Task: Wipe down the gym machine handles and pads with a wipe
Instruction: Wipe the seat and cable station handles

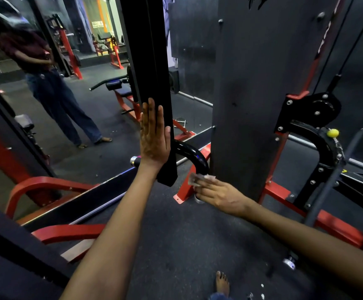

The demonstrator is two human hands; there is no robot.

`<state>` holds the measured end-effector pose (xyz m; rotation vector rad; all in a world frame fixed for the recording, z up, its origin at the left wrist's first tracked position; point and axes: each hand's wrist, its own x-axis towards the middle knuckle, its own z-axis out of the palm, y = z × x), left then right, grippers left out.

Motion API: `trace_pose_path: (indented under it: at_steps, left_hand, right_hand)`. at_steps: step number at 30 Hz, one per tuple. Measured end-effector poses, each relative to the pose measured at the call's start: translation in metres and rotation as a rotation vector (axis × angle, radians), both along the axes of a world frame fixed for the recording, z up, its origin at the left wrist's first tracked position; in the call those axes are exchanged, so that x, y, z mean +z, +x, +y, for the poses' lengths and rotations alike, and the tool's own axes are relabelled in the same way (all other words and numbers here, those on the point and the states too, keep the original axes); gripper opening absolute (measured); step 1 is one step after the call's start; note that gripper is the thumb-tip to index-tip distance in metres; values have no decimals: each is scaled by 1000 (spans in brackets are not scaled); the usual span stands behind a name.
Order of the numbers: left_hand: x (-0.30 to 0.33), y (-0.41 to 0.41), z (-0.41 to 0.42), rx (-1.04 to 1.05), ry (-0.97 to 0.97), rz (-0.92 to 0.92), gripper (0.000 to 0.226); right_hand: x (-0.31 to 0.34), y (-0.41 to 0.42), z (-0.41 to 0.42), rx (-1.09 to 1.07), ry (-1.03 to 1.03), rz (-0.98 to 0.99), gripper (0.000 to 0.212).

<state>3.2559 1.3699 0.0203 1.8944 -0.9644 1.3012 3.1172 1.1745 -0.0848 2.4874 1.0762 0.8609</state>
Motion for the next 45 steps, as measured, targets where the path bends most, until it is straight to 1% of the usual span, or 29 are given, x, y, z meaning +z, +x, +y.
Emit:
trace_pose_path:
  at_steps: [3,5,6,8,10,12,14,17,18,19,20,21,22,23,24,25,26,28,30,32,34,36,37,39,40,41,43,44,45]
  left_hand:
    - [1,1,0,1,12,-1,65]
    - [0,1,-1,3,1,-12,66]
    - [0,2,-1,4,-3,-11,67]
    - [-1,2,0,5,3,-1,70]
    - [-2,2,0,11,9,1,72]
    - [-2,2,-1,12,7,8,71]
    - [-2,2,-2,13,-9,11,72]
    - [-3,1,-2,22,-22,10,74]
    - [-3,1,-2,20,-24,18,74]
    - [-3,-1,-3,18,-31,29,73]
    - [-4,-3,-5,21,-45,38,73]
    - [-5,-5,-7,25,-66,43,73]
    - [-5,-7,-10,26,-89,51,73]
    - [-6,-7,-13,25,-109,61,73]
    - [-6,-7,-15,31,-125,67,74]
    - [-7,-6,-16,40,-134,67,74]
    - [-8,-5,-17,43,-137,65,74]
    - [-9,-3,-17,37,-133,52,73]
    - [-11,-2,-16,30,-128,43,73]
    - [-12,-2,-16,35,-132,43,71]
    - [-11,-2,-16,33,-137,54,69]
    - [-12,-2,-16,27,-138,45,69]
    - [-12,-2,-16,27,-139,38,69]
    - [-11,-1,-17,26,-143,36,68]
    - [-11,-1,-17,26,-147,35,68]
    - [-12,-1,-17,27,-149,32,68]
    - [-12,-1,-18,32,-149,28,69]
    - [-12,-1,-17,30,-146,27,69]
    - [-13,0,-17,27,-142,24,69]
  right_hand:
    - [-5,-7,5,61,-15,22,26]
    - [11,0,18,92,26,-37,24]
    - [20,6,24,60,40,-83,22]
    - [32,20,35,-102,-13,-131,21]
    - [29,23,42,-298,-149,-68,29]
    - [13,20,52,-370,-248,27,43]
    - [-4,15,55,-335,-265,110,44]
    - [-12,0,36,-137,-233,162,37]
    - [-15,-8,21,-31,-126,224,33]
    - [-16,-19,8,0,114,358,29]
    - [-11,-34,-1,-97,392,561,27]
    - [-4,-43,-7,-214,719,666,25]
    - [2,-43,-12,-323,1058,621,25]
    - [10,-37,-14,-404,1306,444,27]
    - [21,-29,-12,-451,1492,292,29]
    - [34,-19,-4,-454,1597,224,32]
    - [46,-10,8,-409,1647,215,36]
    - [59,-2,36,-298,1611,232,47]
    - [42,-7,62,-286,1542,202,54]
    - [11,-16,74,-360,1577,202,55]
    - [-15,-23,72,-488,1622,342,56]
    - [-23,-23,61,-564,1643,464,59]
    - [-17,-21,57,-573,1688,453,57]
    - [11,-17,57,-517,1777,266,54]
    - [22,-15,61,-442,1758,170,53]
    - [30,-15,68,-354,1678,122,53]
    - [27,-16,84,-230,1405,78,58]
    - [16,-16,87,-213,1295,61,61]
    - [5,-15,89,-213,1245,56,63]
